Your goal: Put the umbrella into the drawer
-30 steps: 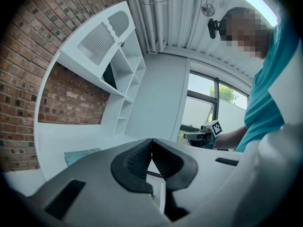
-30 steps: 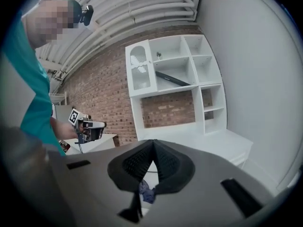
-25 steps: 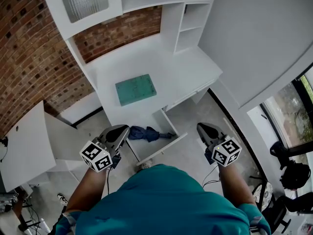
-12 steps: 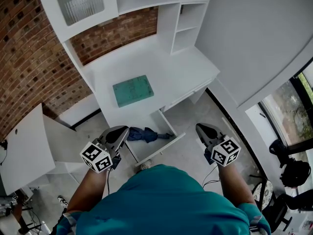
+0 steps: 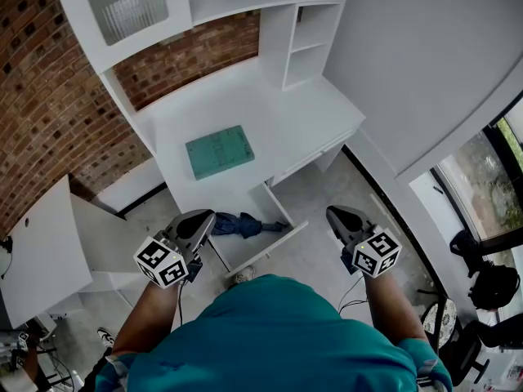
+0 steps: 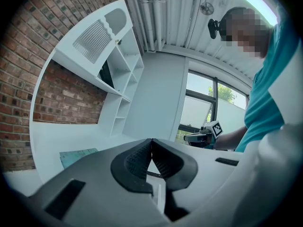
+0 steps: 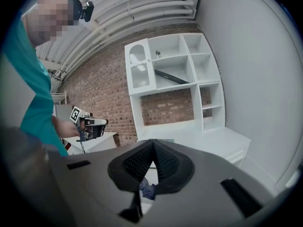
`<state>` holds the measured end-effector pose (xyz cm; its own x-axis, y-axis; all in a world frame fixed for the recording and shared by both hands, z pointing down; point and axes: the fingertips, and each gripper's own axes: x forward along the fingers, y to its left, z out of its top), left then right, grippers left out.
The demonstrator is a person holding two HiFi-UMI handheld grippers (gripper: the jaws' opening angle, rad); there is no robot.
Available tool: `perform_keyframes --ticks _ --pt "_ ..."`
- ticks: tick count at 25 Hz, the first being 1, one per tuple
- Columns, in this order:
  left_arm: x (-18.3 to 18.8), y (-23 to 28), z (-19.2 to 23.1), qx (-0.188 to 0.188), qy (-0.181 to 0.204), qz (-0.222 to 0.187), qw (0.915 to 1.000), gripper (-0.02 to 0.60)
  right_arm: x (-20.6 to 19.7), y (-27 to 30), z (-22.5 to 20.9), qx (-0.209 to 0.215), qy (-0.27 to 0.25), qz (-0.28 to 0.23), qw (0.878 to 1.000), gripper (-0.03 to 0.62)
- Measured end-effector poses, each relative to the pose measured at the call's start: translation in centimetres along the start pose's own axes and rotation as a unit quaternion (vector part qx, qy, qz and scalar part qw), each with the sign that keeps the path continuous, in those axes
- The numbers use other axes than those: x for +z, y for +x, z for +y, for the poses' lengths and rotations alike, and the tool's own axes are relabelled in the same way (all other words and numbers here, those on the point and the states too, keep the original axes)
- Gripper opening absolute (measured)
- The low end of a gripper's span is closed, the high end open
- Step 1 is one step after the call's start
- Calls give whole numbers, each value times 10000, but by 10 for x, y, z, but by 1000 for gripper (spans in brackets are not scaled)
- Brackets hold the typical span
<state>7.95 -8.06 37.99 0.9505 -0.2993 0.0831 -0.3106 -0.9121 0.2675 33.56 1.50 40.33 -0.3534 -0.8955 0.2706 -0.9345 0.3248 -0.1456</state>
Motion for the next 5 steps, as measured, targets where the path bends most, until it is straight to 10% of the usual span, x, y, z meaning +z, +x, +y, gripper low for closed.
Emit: perform_keyframes --ticks 5 --pt "1 1 -2 43 -3 27 10000 15 0 -1 -2 7 -10 5 10000 21"
